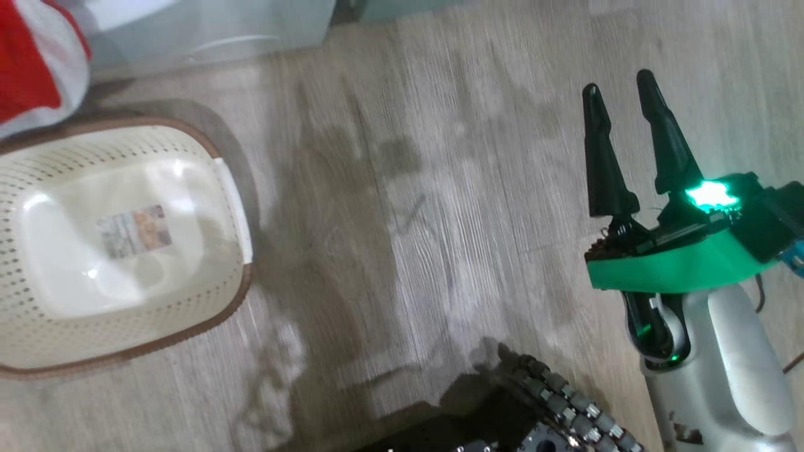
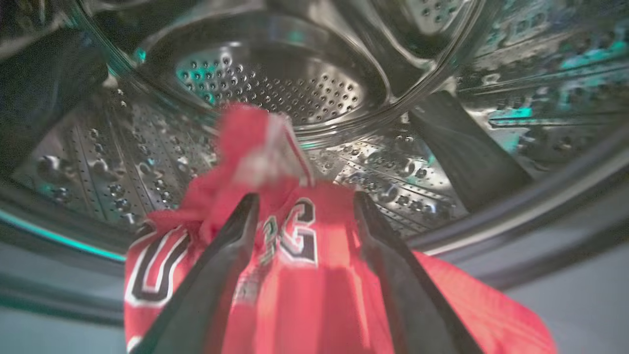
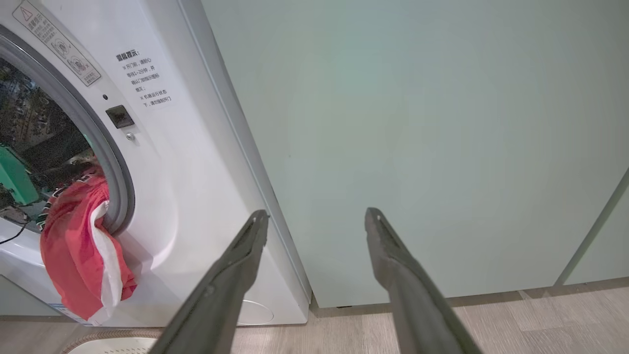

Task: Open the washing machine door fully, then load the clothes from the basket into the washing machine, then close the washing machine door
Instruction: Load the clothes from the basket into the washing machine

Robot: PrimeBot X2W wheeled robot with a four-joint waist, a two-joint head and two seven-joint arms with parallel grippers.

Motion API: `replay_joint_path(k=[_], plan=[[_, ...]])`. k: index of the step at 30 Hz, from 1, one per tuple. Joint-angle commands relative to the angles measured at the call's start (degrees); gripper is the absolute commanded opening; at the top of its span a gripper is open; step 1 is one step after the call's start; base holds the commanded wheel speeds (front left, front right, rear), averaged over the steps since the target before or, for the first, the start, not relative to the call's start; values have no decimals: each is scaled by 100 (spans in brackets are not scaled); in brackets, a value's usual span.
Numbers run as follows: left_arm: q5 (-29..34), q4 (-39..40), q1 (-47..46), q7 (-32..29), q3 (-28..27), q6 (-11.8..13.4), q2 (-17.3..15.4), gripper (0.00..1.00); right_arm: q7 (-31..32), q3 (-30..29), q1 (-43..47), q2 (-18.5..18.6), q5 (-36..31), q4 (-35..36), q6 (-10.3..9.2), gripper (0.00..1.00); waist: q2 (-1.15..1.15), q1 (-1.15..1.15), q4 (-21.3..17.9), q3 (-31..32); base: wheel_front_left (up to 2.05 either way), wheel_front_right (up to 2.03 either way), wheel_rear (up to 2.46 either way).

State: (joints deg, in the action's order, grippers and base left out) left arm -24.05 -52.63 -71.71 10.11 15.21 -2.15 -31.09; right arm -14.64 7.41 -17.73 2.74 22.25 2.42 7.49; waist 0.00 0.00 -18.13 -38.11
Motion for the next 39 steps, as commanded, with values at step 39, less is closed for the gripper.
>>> replay_joint_path(k=[39], plan=[[-83,5525,6029,362,70,2348,535,100,90,-362,680,14,-788,-777,0,100,0,0,1306,1996,0,0,0]])
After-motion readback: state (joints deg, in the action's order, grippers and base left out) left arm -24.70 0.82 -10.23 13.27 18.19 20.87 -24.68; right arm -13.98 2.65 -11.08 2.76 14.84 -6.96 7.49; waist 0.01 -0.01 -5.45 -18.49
